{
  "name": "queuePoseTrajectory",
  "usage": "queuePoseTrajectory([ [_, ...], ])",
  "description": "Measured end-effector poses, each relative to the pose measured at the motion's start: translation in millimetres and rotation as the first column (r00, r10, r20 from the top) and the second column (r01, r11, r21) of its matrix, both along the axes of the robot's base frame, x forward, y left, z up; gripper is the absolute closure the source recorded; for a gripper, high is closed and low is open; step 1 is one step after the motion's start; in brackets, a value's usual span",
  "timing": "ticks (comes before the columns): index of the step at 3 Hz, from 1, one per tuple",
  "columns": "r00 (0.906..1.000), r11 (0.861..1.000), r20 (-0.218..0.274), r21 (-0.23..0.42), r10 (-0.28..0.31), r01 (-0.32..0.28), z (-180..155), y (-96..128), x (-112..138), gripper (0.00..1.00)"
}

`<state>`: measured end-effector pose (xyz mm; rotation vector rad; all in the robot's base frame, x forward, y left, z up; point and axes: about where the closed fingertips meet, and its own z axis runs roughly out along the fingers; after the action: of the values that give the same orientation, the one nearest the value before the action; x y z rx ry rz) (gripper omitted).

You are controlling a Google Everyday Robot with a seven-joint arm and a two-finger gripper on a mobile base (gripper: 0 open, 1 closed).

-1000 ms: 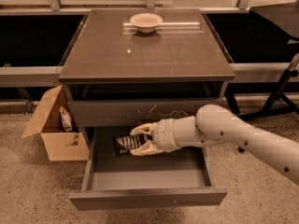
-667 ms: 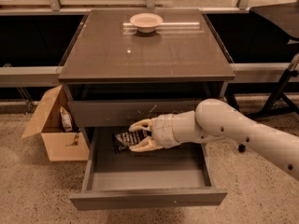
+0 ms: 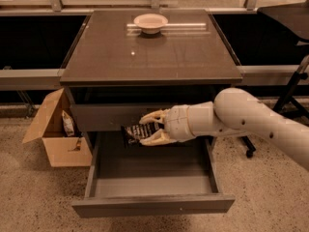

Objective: Pick rxbar chocolate from middle drawer and place on counter

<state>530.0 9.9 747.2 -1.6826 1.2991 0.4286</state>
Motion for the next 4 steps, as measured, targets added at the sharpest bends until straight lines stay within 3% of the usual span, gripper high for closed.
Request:
queuePoseTrajectory([
  [2, 0.9884, 0.998, 0.147, -0.050, -0.037, 0.045, 121, -50, 54, 1.00],
  [4, 0.9864, 0.997, 0.152, -0.027, -0.063, 0.068, 139, -57, 69, 1.00],
])
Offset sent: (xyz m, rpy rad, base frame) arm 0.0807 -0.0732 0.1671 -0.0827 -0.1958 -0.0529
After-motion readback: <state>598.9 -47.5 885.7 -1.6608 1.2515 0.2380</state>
